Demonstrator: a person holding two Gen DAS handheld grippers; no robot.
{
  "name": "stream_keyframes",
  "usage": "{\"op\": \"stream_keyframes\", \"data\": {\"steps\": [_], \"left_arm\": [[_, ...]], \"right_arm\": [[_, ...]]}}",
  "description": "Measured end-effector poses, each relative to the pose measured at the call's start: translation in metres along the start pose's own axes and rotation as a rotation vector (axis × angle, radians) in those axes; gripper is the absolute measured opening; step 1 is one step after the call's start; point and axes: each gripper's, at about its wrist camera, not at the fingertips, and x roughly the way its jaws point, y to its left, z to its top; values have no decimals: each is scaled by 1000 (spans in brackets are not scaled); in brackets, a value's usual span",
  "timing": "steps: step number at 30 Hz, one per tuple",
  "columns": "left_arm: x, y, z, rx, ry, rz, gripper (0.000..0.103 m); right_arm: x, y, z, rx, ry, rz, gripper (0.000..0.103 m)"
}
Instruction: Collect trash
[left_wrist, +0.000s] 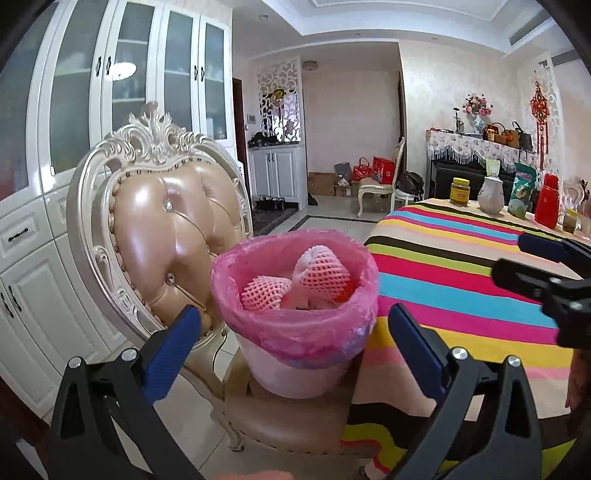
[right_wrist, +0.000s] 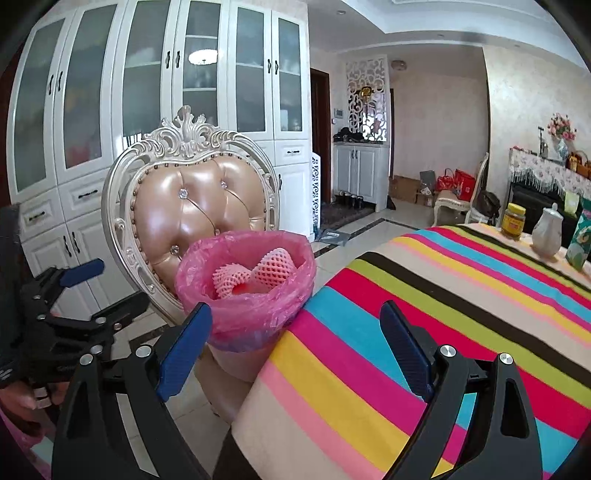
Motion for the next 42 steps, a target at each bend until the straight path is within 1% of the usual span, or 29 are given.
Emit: {"op": "stream_keyframes", "data": {"steps": [3,9,20,30,42], "left_arm": [[-7,-6,-1,-3,0,1,98],[-12,-4,-4,-15,9,9,98],[-9,7,-5,-49,24,0,98],[-1,14,-17,-73,79,-1,98],[-3,16,-17,-63,68,10,98]], "right_arm": [[-1,0,0,-12,-3,-1,86],[0,-2,0,-14,0,-7,86],[8,4,-6,-19,20,6,86],[13,11,-11,-25,38,23,86],[15,15,-12,-27,37,32,86]]}}
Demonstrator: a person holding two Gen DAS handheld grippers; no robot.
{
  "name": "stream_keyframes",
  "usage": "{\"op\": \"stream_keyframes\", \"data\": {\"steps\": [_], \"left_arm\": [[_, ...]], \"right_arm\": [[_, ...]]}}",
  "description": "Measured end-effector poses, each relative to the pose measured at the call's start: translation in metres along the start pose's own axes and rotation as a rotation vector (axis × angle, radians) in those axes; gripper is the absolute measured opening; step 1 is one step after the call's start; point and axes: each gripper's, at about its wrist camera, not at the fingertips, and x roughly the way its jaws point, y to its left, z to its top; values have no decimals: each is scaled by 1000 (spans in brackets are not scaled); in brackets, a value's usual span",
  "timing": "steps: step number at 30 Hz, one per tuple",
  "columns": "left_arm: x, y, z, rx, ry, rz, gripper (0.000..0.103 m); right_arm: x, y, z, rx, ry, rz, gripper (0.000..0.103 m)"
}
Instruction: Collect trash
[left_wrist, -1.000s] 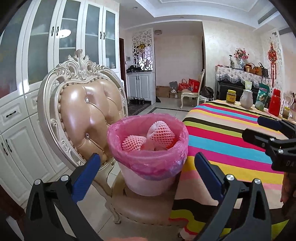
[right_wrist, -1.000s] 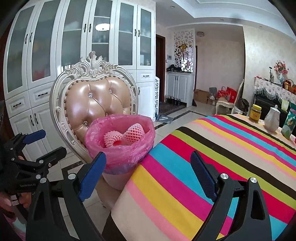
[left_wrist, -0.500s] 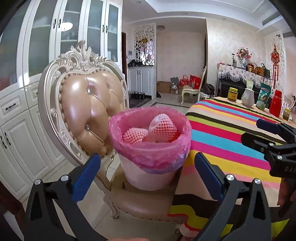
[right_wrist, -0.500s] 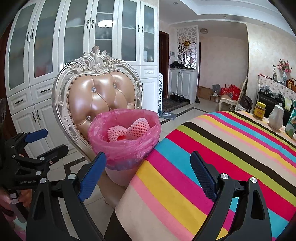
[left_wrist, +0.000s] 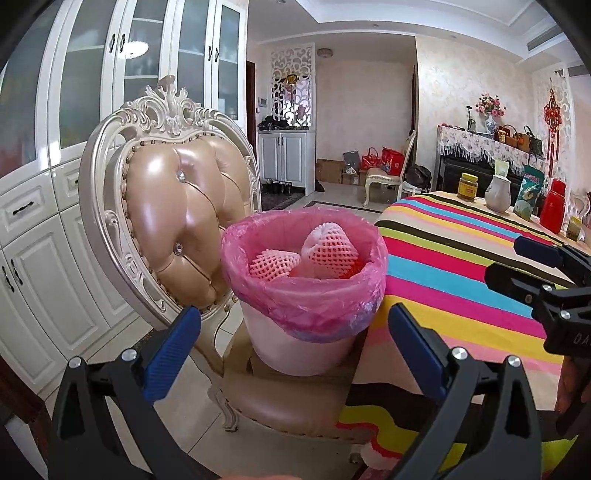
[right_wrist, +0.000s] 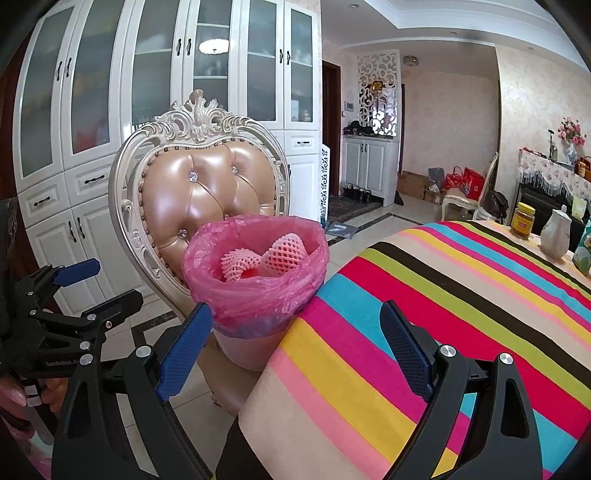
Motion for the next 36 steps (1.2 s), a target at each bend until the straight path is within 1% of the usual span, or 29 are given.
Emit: {"op": "stream_keyframes", "data": {"steps": [36], "left_arm": [[3,2,-1,-15,10,1,98]], "right_arm": [[-2,2,0,7,-1,9,86]]}}
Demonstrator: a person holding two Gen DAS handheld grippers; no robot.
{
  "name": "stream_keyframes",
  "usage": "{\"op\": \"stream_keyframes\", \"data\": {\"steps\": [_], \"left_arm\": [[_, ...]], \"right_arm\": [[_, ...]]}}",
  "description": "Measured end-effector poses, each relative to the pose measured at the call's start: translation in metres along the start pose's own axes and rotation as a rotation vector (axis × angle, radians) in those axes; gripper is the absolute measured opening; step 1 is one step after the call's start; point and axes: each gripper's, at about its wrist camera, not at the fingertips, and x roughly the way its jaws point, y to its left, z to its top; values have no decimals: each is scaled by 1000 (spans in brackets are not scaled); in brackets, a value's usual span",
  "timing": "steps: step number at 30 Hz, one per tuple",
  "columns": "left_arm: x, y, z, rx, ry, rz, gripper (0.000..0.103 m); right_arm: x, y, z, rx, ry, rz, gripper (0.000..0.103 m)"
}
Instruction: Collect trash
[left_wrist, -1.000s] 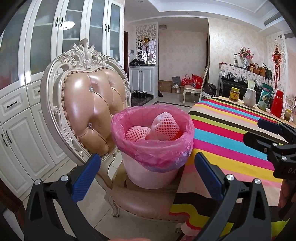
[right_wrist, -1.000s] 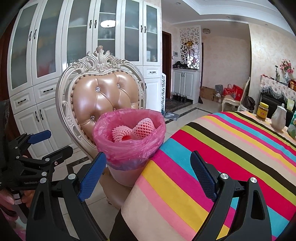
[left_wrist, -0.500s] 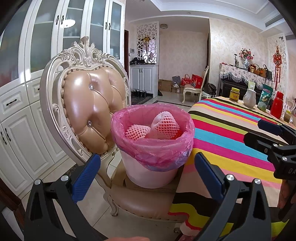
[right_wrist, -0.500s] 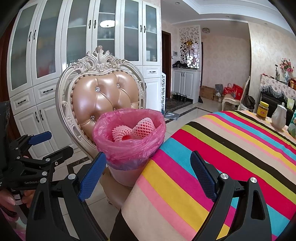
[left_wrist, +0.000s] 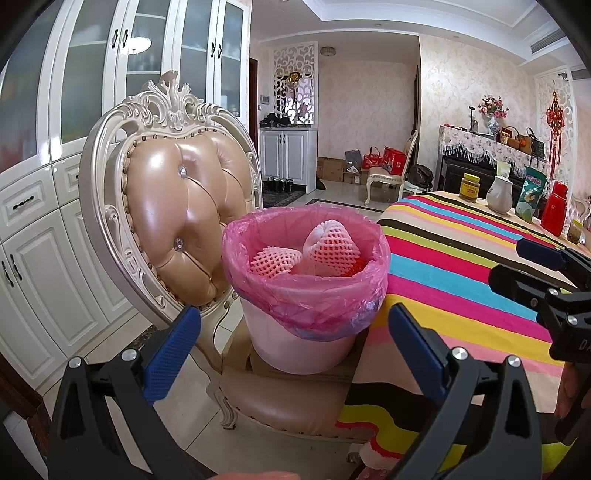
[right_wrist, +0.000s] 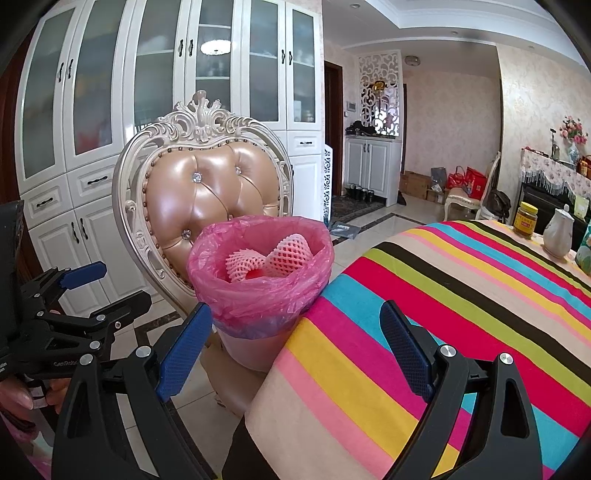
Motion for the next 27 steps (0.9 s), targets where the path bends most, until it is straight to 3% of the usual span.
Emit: {"op": "stream_keyframes", "data": {"steps": [19,27], "left_arm": [[4,0,0,19,0,0,98],[7,0,-4,30,23,36,98]], "right_arm": [[0,4,0,-2,0,1,86],[0,5,-1,-3,-1,1,86]]}}
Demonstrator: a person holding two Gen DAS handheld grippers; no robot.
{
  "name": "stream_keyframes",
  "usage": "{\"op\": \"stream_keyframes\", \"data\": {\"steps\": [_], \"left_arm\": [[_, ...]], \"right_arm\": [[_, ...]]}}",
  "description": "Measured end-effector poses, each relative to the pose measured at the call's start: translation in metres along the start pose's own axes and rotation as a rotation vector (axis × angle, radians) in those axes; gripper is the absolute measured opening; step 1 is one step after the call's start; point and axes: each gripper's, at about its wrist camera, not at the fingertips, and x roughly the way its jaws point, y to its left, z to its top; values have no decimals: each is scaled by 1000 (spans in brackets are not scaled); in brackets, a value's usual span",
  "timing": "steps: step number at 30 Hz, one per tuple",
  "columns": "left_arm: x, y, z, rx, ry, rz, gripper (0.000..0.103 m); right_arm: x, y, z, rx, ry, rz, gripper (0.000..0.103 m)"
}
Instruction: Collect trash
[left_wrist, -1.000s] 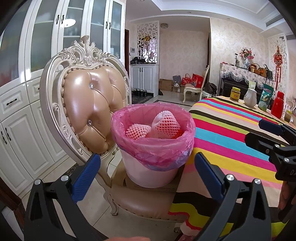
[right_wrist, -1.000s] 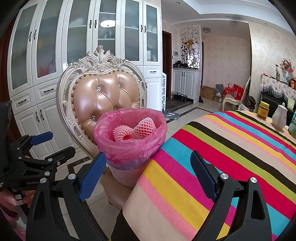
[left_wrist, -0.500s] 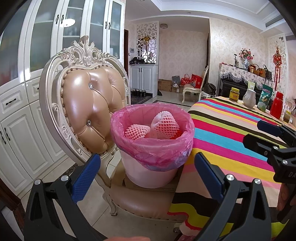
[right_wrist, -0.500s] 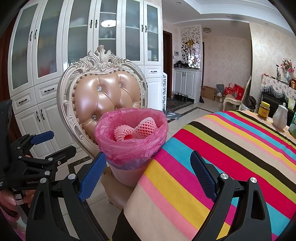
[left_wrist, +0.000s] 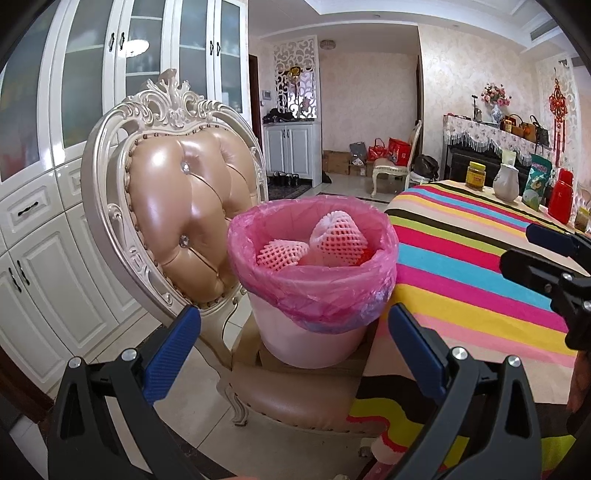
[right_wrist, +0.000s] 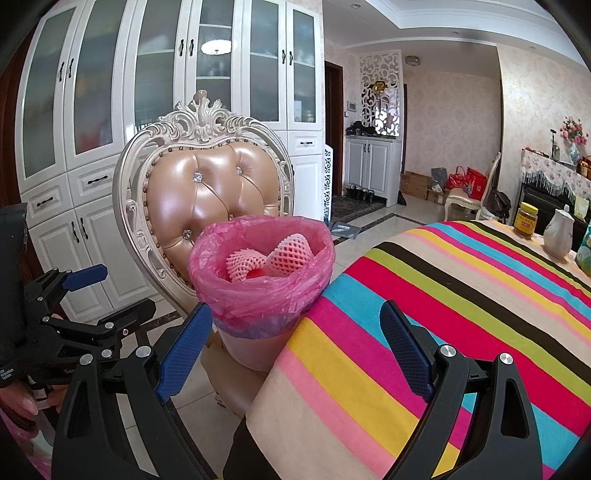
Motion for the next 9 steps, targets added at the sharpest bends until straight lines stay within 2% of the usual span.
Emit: {"op": "stream_keyframes", "data": {"steps": [9], "left_arm": [[2,1,0,-4,10,-32,98]], "right_arm": [[0,1,0,1,-2,4,86]]}}
